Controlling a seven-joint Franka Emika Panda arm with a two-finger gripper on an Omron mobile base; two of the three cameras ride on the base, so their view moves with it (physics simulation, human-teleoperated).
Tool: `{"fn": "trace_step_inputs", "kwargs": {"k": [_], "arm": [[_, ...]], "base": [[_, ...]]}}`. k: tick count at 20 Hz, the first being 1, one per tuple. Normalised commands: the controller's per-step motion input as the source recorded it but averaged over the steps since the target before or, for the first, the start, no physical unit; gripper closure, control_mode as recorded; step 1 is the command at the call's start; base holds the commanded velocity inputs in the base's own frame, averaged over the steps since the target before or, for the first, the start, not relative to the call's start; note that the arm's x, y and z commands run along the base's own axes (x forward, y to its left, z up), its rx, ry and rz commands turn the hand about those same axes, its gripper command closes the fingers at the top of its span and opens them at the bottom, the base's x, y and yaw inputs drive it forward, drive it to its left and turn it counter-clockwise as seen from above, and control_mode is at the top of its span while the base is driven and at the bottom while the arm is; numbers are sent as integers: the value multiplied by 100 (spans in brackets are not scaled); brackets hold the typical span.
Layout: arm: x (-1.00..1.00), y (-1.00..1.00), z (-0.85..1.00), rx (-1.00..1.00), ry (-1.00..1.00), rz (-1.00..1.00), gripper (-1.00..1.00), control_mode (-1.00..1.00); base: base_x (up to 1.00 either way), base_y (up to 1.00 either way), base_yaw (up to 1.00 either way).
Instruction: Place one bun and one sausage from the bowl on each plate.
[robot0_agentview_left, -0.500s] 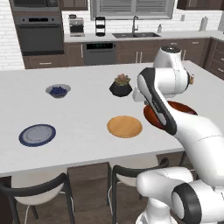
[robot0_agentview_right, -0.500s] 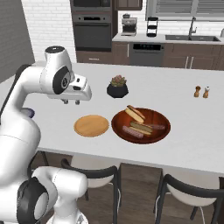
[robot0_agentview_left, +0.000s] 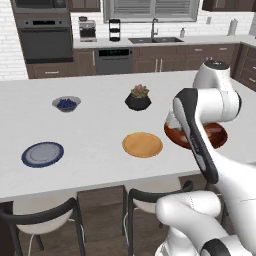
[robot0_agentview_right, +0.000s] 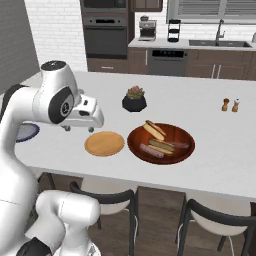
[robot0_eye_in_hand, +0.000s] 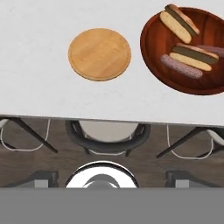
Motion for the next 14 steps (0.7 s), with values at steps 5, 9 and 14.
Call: {"fn": "trace_step_inputs", "kwargs": {"k": [5, 9, 14], "arm": [[33, -66, -44, -9, 6, 0, -100, -100], [54, -57, -48, -14, 5, 4, -100, -100], [63, -55, -56, -10, 0, 5, -100, -100]], "base": [[0, 0, 0], [0, 0, 0], [0, 0, 0]]}}
